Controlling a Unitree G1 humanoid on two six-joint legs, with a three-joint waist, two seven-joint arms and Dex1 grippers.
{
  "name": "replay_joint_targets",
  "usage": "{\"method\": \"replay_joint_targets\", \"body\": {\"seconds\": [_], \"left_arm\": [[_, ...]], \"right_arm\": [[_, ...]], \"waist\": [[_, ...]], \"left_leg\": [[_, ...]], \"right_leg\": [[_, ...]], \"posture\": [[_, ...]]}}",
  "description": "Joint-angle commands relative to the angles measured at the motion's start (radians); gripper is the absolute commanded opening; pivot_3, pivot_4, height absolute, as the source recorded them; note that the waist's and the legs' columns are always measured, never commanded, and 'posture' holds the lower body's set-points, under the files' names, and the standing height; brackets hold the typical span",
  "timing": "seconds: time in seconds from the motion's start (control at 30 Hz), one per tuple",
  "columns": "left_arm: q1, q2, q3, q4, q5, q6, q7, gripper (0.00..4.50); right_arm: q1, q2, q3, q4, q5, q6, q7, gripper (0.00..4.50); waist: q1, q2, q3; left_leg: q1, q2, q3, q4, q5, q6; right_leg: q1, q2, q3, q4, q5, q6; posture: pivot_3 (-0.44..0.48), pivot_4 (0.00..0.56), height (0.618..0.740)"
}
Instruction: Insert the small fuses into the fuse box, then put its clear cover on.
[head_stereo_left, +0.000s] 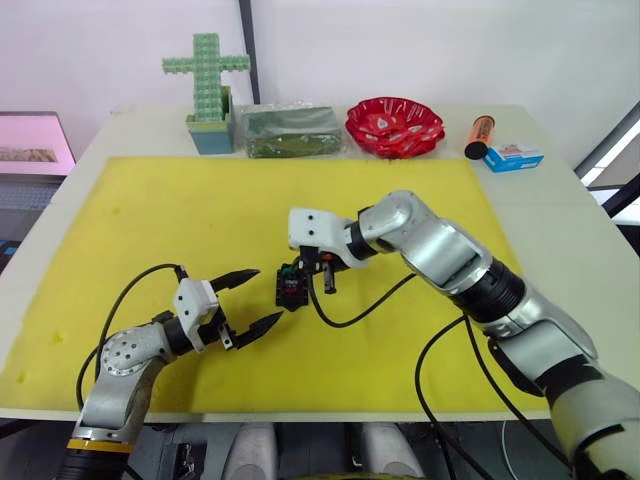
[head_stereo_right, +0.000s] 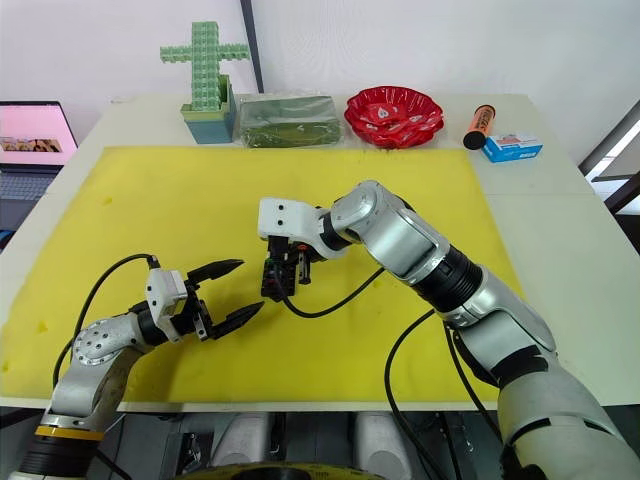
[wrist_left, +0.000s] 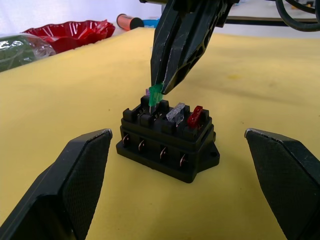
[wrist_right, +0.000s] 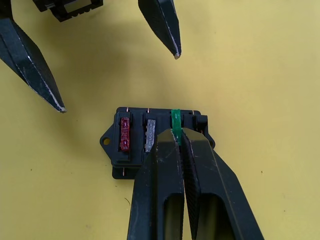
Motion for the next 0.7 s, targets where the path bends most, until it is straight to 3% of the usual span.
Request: {"method": "replay_joint_targets", "body": {"seconds": [0.03, 0.7], "left_arm": [[-0.010, -0.001, 0.003, -0.039, -0.005, 0.004, 0.009, 4.50], [-0.016, 0.002, 0.008, -0.010, -0.005, -0.012, -0.006, 4.50]], "right_arm": [[-0.003, 0.009, -0.025, -0.006, -0.015, -0.003, -0.005, 0.02], [0.009, 0.020, -0.008, 0.017, -0.036, 0.017, 0.004, 0.02]], "waist": [[0.000, 0.000, 0.000], [0.000, 0.000, 0.000]], "left_leg": [[0.000, 0.000, 0.000, 0.000, 0.000, 0.000], [0.000, 0.000, 0.000, 0.000, 0.000, 0.000]], "right_leg": [[0.000, 0.000, 0.000, 0.000, 0.000, 0.000], [0.000, 0.000, 0.000, 0.000, 0.000, 0.000]], "posture": [[0.000, 0.150, 0.740], [0.000, 0.150, 0.740]]}}
